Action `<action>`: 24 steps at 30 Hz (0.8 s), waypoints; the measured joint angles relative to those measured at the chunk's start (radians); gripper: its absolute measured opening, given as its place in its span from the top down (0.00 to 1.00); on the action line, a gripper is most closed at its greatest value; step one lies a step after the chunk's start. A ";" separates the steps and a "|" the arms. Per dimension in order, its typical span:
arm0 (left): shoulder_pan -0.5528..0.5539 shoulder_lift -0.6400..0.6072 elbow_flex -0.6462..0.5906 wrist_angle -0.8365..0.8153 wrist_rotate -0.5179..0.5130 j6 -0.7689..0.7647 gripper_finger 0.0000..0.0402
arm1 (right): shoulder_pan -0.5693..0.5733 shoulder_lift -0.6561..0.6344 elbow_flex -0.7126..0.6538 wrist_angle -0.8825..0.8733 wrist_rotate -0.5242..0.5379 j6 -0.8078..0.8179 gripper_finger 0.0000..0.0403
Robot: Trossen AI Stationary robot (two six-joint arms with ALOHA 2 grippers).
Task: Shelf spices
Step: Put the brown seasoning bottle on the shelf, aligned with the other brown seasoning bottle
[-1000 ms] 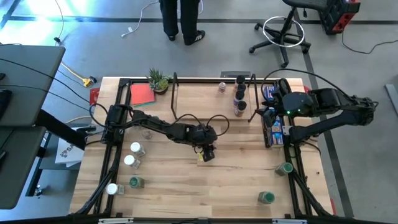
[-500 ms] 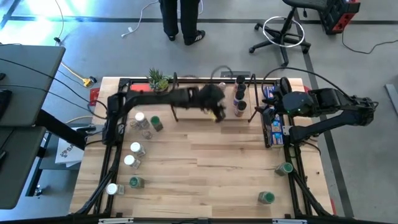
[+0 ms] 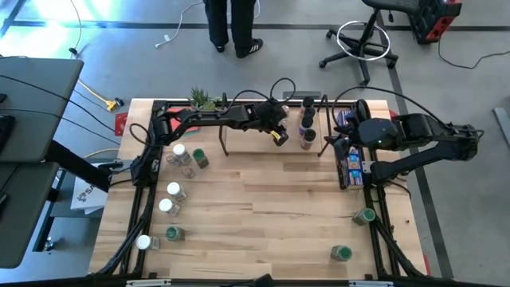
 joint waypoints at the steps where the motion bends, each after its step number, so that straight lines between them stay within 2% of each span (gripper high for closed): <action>1: 0.000 0.003 0.000 0.006 -0.009 0.011 0.55 | 0.000 0.002 0.000 0.000 0.000 0.000 0.35; 4: 0.000 0.006 0.000 0.035 -0.018 0.040 0.48 | -0.001 0.006 0.000 0.000 0.008 0.000 0.35; 8: 0.001 0.010 0.000 0.077 -0.033 0.062 0.46 | -0.001 0.009 0.000 0.000 0.009 0.001 0.35; 17: 0.016 0.008 0.001 0.099 -0.033 0.069 0.54 | -0.001 0.008 0.000 0.005 0.013 0.008 0.35; 24: -0.004 -0.074 0.004 0.021 -0.009 0.124 0.62 | -0.001 0.009 0.000 0.002 0.015 0.023 0.35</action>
